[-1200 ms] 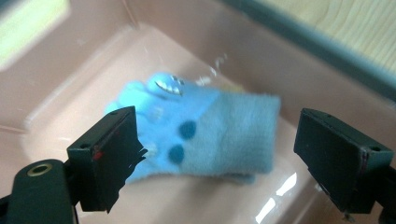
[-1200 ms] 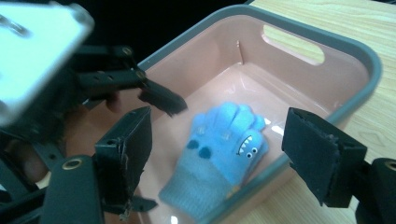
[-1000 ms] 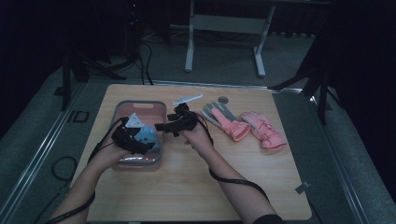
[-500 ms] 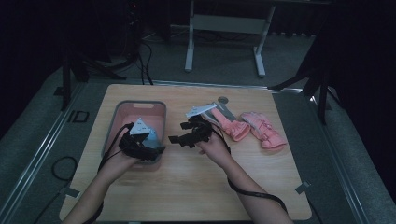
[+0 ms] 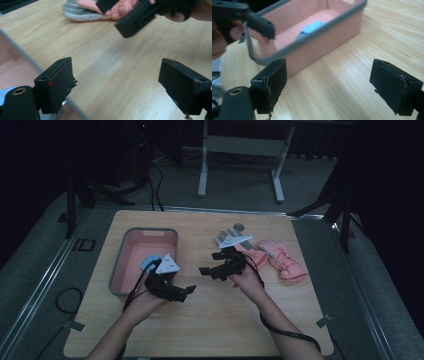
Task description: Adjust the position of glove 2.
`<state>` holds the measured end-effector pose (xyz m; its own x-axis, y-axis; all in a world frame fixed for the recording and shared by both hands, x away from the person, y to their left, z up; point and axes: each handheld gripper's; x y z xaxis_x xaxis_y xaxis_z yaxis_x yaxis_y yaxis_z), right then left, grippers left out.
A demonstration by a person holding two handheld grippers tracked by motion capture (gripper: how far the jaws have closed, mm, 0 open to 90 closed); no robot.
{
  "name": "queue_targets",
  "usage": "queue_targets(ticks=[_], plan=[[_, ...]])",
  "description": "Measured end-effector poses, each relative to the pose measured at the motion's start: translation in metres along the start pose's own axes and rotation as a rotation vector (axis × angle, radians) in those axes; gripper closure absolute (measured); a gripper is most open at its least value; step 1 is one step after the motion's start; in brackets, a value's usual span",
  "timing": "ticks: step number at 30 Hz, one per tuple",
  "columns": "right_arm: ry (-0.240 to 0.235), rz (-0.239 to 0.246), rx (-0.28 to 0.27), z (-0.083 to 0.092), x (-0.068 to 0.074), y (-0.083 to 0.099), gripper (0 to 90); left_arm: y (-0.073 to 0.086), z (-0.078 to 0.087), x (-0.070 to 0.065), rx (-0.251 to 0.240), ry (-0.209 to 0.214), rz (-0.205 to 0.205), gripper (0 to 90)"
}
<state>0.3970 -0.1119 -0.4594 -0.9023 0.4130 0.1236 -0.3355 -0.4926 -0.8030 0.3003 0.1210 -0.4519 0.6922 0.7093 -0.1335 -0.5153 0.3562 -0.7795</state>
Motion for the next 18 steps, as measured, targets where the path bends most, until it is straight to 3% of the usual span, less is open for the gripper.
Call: queue_targets(ticks=[5, 9, 10, 13, 18], plan=[[0.016, 0.007, 0.005, 0.01, -0.005, 0.008, 14.3, 0.001, -0.013, -0.014, 0.019, 0.039, -0.023, 13.1], [0.01, -0.013, 0.013, 0.016, -0.008, 0.012, 14.5, 0.001, -0.017, -0.018, 0.021, 0.055, -0.031, 13.1], [0.014, -0.023, 0.011, 0.021, -0.011, 0.017, 14.0, 0.003, -0.022, -0.025, 0.019, 0.07, -0.048, 13.1], [0.013, -0.05, 0.002, 0.026, -0.017, 0.024, 13.3, 0.005, -0.028, -0.031, 0.019, 0.083, -0.053, 13.1], [0.031, -0.043, -0.014, 0.033, -0.02, 0.034, 11.2, 0.01, -0.036, -0.039, 0.01, 0.1, -0.054, 13.1]])
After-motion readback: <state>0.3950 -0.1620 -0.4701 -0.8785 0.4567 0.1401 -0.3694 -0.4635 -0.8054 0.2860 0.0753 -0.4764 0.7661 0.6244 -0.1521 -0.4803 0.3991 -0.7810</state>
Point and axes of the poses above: each handheld gripper's, and its own axes: z roughly backward along the jaws, y roughly out of its underside, x roughly to its left, and after that the axes turned 7 degrees about z, right-handed
